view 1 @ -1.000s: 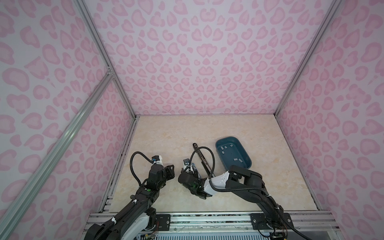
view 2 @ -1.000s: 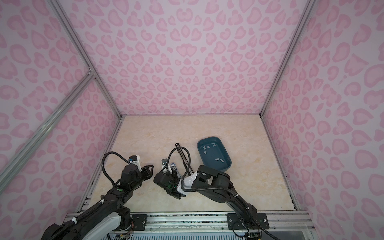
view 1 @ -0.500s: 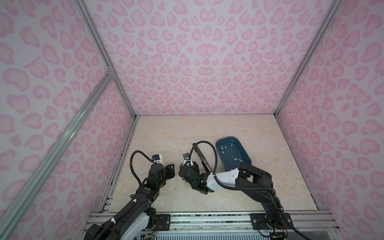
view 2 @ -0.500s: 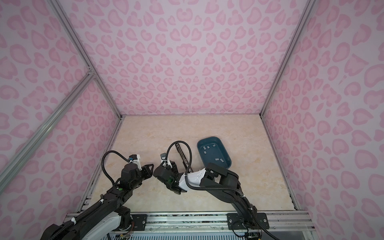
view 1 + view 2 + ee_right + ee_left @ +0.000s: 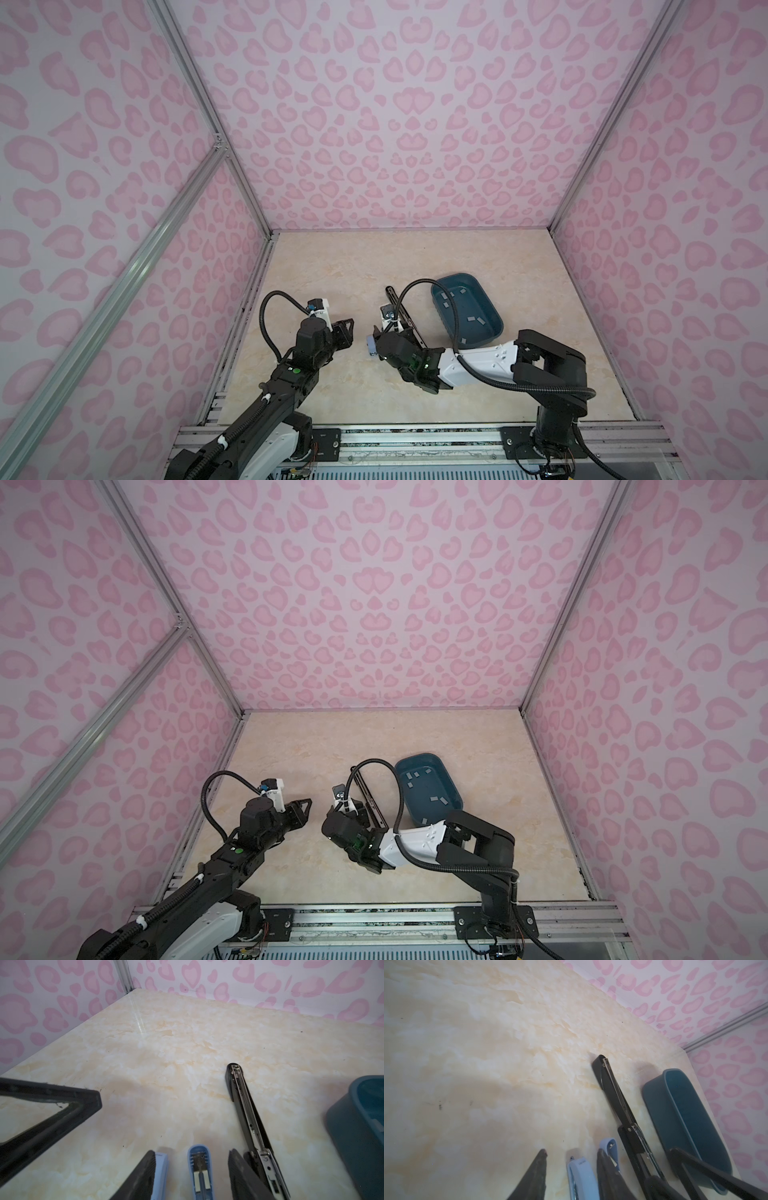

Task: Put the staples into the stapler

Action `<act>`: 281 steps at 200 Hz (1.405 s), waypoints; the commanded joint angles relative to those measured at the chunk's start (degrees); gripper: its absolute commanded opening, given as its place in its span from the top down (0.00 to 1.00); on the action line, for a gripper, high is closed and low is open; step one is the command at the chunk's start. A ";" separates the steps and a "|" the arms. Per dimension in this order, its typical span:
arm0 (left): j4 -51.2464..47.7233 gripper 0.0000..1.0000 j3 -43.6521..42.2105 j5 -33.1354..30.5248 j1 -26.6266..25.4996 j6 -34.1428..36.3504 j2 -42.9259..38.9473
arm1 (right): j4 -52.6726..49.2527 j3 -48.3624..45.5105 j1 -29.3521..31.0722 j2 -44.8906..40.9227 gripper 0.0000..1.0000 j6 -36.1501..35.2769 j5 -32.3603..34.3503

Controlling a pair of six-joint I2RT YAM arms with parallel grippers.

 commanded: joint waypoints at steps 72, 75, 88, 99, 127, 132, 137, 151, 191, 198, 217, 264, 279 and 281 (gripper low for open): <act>7.17 0.57 13.25 4.26 -10.13 2.06 22.70 | 10.59 -18.89 3.22 -3.53 0.40 -4.04 -5.12; 7.35 0.57 13.45 4.26 -10.26 1.88 23.55 | 11.04 -19.10 3.17 -3.33 0.41 -4.04 -5.19; 8.55 0.57 14.30 4.43 -10.53 1.16 26.41 | 12.93 -20.24 2.53 -2.96 0.45 -4.01 -6.09; 9.39 0.57 14.66 4.44 -10.71 0.80 27.98 | 14.75 -20.97 1.97 -2.90 0.47 -4.27 -7.17; 10.49 0.57 15.02 4.23 -10.88 0.36 30.55 | 16.77 -20.60 0.81 -1.27 0.51 -4.79 -8.91; 10.60 0.57 15.14 4.17 -10.88 0.31 30.94 | 17.37 -20.45 0.52 -0.84 0.52 -5.05 -9.67; 10.67 0.57 15.16 3.98 -10.88 0.31 31.32 | 17.90 -20.35 0.49 -0.46 0.53 -5.31 -10.18; 10.84 0.57 15.23 3.28 -10.88 0.26 32.25 | 18.48 -19.72 0.53 0.73 0.53 -5.46 -10.48; 11.80 0.57 15.95 2.64 -10.89 -0.17 36.21 | 18.59 -18.28 -0.07 2.86 0.65 -5.23 -10.92; 11.94 0.57 16.12 2.55 -10.88 -0.26 36.62 | 18.67 -18.29 -0.16 3.01 0.67 -5.12 -11.07; 12.42 0.57 15.97 2.42 -10.88 -0.41 37.50 | 18.68 -18.21 -0.26 3.21 0.78 -4.90 -11.10; 14.59 0.58 14.87 4.39 -10.97 -0.65 38.06 | 19.78 -18.30 -0.39 4.63 0.85 -4.22 -10.92; 15.23 0.58 14.67 5.77 -11.05 -0.52 38.41 | 20.45 -18.41 -0.73 5.00 0.87 -3.75 -11.47; 15.30 0.58 14.71 5.90 -11.06 -0.49 38.45 | 20.60 -18.46 -0.73 5.08 0.87 -3.68 -11.57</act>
